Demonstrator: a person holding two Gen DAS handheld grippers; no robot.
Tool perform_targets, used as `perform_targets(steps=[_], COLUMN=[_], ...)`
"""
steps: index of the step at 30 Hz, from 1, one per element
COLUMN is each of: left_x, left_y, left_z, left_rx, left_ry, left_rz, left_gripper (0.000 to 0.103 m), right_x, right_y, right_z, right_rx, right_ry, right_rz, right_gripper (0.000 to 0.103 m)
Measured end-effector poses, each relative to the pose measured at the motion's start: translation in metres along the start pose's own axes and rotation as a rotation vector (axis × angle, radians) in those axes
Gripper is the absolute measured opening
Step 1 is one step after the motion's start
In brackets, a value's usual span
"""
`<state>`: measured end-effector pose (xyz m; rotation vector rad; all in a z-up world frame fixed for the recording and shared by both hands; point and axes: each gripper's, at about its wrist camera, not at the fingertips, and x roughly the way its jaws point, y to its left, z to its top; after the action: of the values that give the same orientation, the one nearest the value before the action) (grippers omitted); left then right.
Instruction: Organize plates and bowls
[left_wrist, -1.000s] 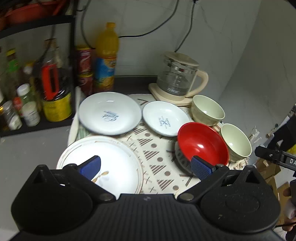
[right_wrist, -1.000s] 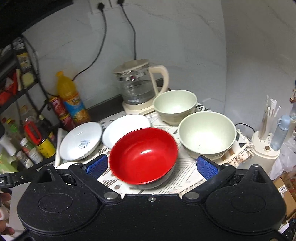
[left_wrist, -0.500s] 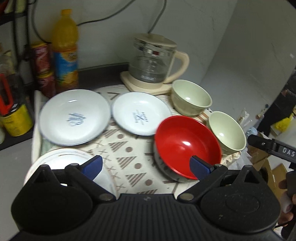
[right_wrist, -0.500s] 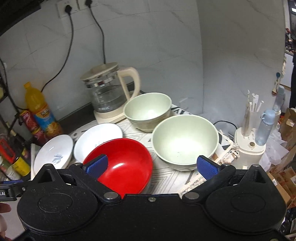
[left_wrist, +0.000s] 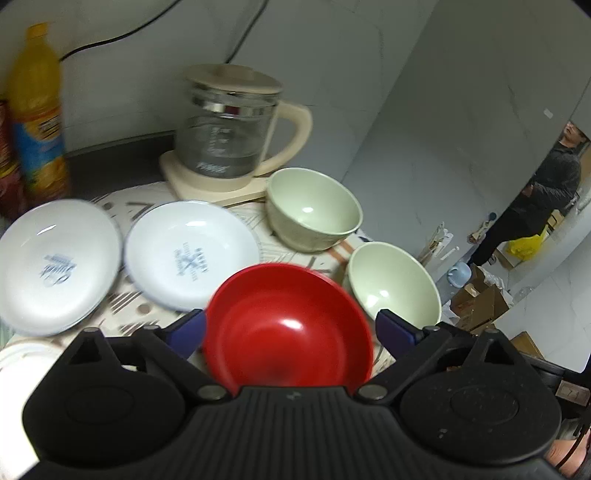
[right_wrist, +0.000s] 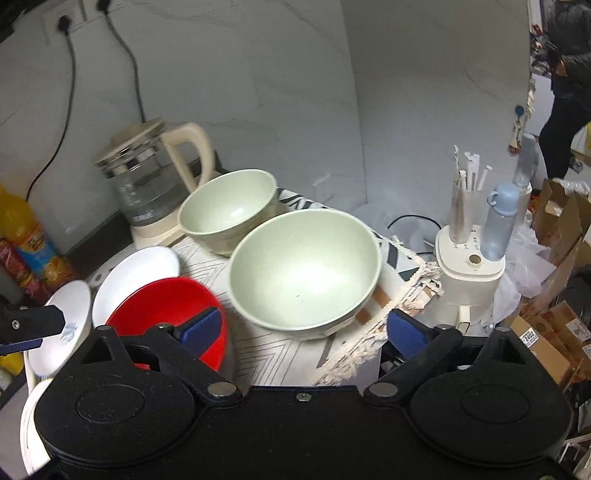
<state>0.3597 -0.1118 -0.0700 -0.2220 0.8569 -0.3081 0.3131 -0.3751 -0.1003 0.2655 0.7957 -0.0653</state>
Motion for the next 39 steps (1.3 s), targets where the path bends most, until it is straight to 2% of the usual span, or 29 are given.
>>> perform_targets(steps=[5, 7, 8, 10, 13, 15, 16, 19, 21, 24, 26, 32, 36, 39], left_x=[0.027, 0.040, 0.047, 0.059, 0.075, 0.089, 0.096, 0.114, 0.126, 0.144, 0.153, 0.182, 0.200, 0.211], left_y=[-0.021, -0.031, -0.037, -0.044, -0.057, -0.067, -0.070, -0.074, -0.079, -0.081, -0.084, -0.090, -0.091, -0.091], left_z=[0.014, 0.018, 0.020, 0.024, 0.030, 0.033, 0.034, 0.039, 0.040, 0.043, 0.045, 0.047, 0.050, 0.053], left_rx=[0.024, 0.044, 0.049, 0.036, 0.038, 0.069, 0.062, 0.027, 0.042, 0.015, 0.024, 0.015, -0.004, -0.016], left_ry=[0.014, 0.030, 0.039, 0.063, 0.076, 0.085, 0.098, 0.129, 0.138, 0.173, 0.177, 0.230, 0.262, 0.269], left_rz=[-0.015, -0.020, -0.021, -0.023, -0.060, -0.046, -0.042, -0.046, -0.028, -0.001, 0.009, 0.045, 0.074, 0.104], left_gripper=[0.094, 0.090, 0.089, 0.081, 0.078, 0.074, 0.069, 0.067, 0.066, 0.059, 0.057, 0.049, 0.038, 0.031], right_x=[0.013, 0.020, 0.023, 0.031, 0.037, 0.043, 0.047, 0.056, 0.063, 0.076, 0.085, 0.108, 0.128, 0.139], right_y=[-0.014, -0.020, -0.024, -0.033, -0.042, -0.047, -0.051, -0.059, -0.063, -0.069, -0.071, -0.076, -0.081, -0.087], right_z=[0.009, 0.014, 0.016, 0.019, 0.024, 0.027, 0.028, 0.034, 0.037, 0.041, 0.042, 0.047, 0.049, 0.052], right_rx=[0.016, 0.033, 0.044, 0.074, 0.072, 0.071, 0.080, 0.073, 0.079, 0.097, 0.090, 0.060, 0.058, 0.062], right_ry=[0.018, 0.032, 0.041, 0.066, 0.070, 0.080, 0.089, 0.093, 0.100, 0.121, 0.138, 0.177, 0.223, 0.242], right_rz=[0.007, 0.006, 0.006, 0.003, 0.017, 0.014, 0.018, 0.030, 0.034, 0.060, 0.065, 0.093, 0.118, 0.143], right_gripper=[0.087, 0.072, 0.070, 0.068, 0.068, 0.068, 0.068, 0.068, 0.067, 0.064, 0.058, 0.052, 0.035, 0.026])
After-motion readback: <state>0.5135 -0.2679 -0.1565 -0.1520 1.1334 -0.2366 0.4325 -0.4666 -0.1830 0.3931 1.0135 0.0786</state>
